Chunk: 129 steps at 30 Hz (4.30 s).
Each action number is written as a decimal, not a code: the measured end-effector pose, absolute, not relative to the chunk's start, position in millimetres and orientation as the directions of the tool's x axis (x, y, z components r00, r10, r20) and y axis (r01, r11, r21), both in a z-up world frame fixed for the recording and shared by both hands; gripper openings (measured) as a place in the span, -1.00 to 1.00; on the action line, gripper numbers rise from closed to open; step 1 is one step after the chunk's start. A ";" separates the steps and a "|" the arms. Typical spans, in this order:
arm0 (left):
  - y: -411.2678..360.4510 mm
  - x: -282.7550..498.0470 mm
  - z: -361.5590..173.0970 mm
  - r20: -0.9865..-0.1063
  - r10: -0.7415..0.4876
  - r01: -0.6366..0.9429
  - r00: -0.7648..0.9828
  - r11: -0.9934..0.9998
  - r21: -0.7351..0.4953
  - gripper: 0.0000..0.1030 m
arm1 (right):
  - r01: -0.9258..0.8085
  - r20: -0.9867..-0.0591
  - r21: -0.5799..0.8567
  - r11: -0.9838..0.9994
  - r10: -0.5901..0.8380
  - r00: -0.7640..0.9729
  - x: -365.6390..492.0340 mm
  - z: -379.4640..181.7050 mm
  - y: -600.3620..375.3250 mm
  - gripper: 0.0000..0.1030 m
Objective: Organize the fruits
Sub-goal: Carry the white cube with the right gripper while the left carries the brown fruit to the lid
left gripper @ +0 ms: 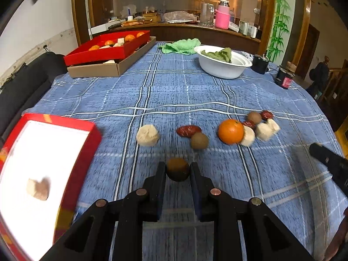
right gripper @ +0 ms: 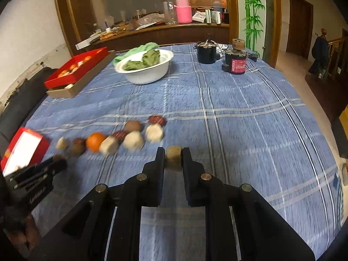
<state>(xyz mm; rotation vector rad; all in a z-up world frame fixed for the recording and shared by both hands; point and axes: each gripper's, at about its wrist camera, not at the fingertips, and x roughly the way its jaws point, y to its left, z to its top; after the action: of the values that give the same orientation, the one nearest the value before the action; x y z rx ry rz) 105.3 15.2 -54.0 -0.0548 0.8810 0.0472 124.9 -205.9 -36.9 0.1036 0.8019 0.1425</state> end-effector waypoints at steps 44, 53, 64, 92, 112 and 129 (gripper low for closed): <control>109.5 -24.0 -0.6 -0.718 0.115 -0.211 0.686 0.976 -0.045 -0.59 | -0.358 -0.626 0.162 0.920 0.376 0.684 -14.4 5.0 -77.4 -0.72; 170.8 -24.9 -4.9 -0.728 0.197 -0.343 0.656 0.938 -0.055 -0.59 | -0.453 -0.616 0.165 0.876 0.450 0.647 -9.7 10.0 -22.6 -0.71; 243.6 -20.6 -17.0 -0.752 0.298 -0.480 0.588 0.877 -0.028 -0.59 | -0.578 -0.614 0.154 0.802 0.536 0.580 2.3 14.0 55.2 -0.71; 308.4 5.3 -45.1 -0.802 0.338 -0.551 0.492 0.834 0.013 -0.59 | -0.642 -0.709 0.161 0.749 0.541 0.453 28.7 -28.3 139.2 -0.71; 310.4 15.6 -52.5 -0.810 0.345 -0.543 0.474 0.839 0.040 -0.59 | -0.628 -0.722 0.173 0.758 0.531 0.443 35.9 -39.5 140.1 -0.70; 310.6 18.9 -51.4 -0.806 0.364 -0.547 0.467 0.835 0.060 -0.59 | -0.630 -0.726 0.175 0.757 0.532 0.437 36.0 -43.2 140.7 -0.70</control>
<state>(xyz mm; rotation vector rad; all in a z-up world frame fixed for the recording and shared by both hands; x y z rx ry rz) 18.9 310.6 -51.4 -0.2185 0.9299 0.5639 36.0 140.7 -43.2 -0.1279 0.8536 0.7246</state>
